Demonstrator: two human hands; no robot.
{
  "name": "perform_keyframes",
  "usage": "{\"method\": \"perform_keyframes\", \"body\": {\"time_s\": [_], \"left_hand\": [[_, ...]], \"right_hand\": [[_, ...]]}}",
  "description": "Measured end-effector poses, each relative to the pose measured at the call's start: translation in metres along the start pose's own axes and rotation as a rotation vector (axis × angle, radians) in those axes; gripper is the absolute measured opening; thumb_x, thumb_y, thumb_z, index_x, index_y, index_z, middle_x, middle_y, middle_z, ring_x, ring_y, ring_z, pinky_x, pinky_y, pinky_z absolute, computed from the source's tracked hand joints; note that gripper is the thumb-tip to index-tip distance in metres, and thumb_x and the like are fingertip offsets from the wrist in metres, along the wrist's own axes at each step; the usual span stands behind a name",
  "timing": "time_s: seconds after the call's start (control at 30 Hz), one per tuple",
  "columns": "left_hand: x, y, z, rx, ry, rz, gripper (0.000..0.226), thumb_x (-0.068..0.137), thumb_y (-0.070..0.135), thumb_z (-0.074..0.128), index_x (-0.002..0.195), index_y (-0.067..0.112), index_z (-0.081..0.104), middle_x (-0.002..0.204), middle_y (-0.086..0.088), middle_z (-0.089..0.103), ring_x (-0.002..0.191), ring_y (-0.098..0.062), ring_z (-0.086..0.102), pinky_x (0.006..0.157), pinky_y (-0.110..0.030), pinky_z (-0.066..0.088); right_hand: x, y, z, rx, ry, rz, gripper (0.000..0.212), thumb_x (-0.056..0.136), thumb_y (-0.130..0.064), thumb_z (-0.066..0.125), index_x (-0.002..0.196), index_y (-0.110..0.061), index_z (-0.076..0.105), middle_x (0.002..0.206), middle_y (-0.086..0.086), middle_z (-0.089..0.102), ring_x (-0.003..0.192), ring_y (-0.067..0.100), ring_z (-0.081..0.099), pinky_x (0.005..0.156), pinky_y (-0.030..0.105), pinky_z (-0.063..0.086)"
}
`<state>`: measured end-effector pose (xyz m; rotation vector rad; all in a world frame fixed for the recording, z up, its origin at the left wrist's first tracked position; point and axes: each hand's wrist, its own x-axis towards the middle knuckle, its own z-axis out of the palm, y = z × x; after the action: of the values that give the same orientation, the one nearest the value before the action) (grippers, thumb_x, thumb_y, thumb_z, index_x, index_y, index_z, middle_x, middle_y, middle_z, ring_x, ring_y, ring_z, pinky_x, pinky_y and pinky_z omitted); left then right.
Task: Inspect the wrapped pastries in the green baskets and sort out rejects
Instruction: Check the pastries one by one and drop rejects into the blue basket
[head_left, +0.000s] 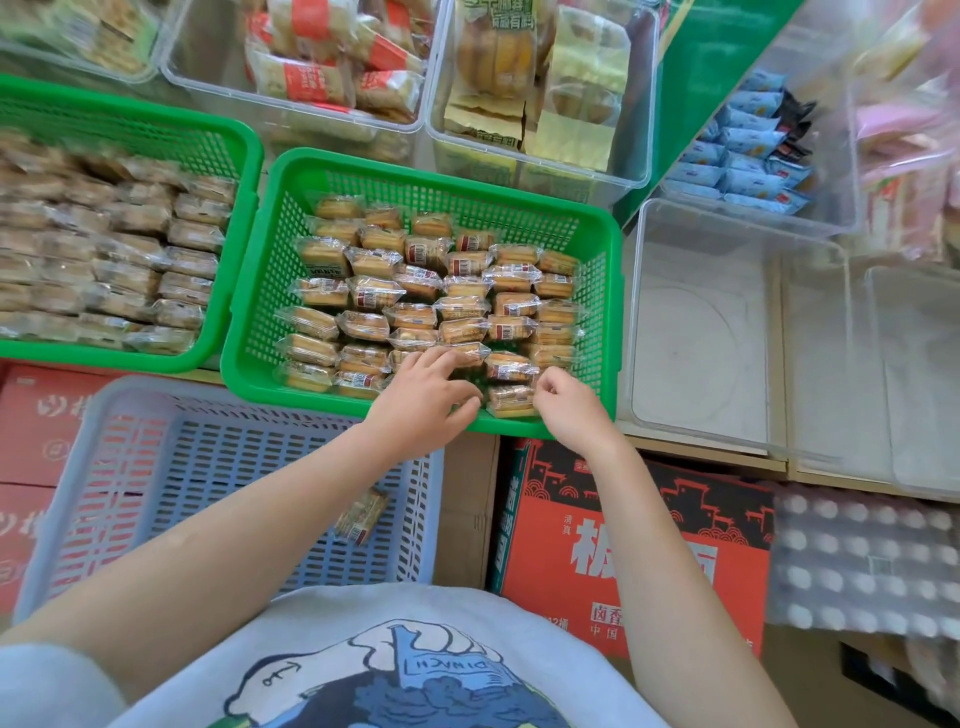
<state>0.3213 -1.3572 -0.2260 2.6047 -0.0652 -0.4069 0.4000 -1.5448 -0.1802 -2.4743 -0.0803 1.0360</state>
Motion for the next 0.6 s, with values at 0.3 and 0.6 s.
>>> {"method": "perform_keyframes", "body": {"time_s": [0.3, 0.6], "left_hand": [[-0.002, 0.012, -0.014, 0.021, -0.129, -0.077, 0.039, 0.104, 0.042, 0.038, 0.134, 0.035, 0.062, 0.159, -0.001, 0.034, 0.149, -0.020, 0.019, 0.120, -0.045, 0.015], [-0.044, 0.065, -0.088, -1.392, -0.012, -0.128, 0.044, 0.082, 0.027, 0.072, 0.125, 0.021, 0.066, 0.119, -0.003, 0.072, 0.106, -0.018, 0.070, 0.083, -0.033, 0.060]], "right_hand": [[-0.032, 0.010, -0.018, 0.934, 0.043, 0.011, 0.024, 0.096, -0.004, 0.039, 0.074, -0.011, 0.046, 0.090, 0.009, 0.053, 0.094, 0.027, 0.054, 0.080, 0.042, 0.052], [-0.085, -0.006, -0.021, 1.482, -0.130, -0.005, 0.038, 0.101, -0.018, 0.028, 0.118, -0.005, 0.060, 0.105, 0.020, 0.069, 0.094, 0.027, 0.067, 0.091, 0.043, 0.049]]}}
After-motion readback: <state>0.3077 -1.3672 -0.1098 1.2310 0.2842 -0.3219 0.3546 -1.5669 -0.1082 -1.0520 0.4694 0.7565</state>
